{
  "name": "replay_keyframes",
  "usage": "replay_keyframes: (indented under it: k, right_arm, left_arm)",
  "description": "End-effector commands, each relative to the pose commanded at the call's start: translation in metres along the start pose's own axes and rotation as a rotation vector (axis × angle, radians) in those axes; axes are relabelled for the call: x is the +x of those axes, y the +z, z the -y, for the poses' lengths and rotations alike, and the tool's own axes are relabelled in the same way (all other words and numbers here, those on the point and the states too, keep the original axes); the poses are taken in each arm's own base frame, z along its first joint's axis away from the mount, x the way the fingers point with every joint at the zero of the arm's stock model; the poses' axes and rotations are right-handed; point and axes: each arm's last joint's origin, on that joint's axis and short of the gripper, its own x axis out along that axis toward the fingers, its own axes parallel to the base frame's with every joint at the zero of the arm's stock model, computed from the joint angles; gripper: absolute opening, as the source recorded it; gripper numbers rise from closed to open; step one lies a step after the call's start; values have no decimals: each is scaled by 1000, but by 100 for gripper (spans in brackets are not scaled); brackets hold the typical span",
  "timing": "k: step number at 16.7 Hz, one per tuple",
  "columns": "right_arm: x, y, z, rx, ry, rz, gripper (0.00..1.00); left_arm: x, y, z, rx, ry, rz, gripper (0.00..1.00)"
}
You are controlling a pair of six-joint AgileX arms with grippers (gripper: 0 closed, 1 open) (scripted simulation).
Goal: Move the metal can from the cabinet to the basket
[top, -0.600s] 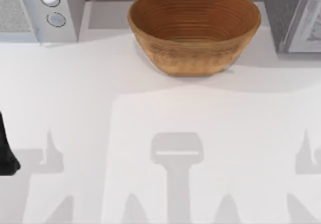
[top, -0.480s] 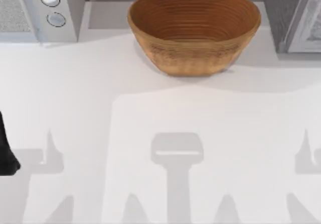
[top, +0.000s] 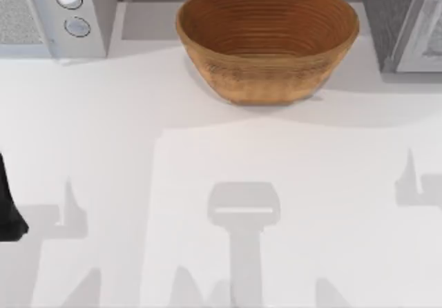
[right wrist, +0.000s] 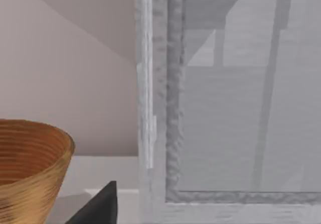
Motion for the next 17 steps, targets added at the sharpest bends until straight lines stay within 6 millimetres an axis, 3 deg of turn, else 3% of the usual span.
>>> replay_keyframes:
  k: [4,10,13,17]
  right_arm:
    - [23,84,-5,-3,-5,-12,100]
    - [84,194,-22,-6,-9,-16,100]
    - [114,229,-31,-3,-7,-7,100]
    - [140,253,-41,2,-3,1,100]
  left_arm:
    - [0,0,0,0,0,0,100]
    - [0,0,0,0,0,0,100]
    - [0,0,0,0,0,0,100]
    - [0,0,0,0,0,0,100]
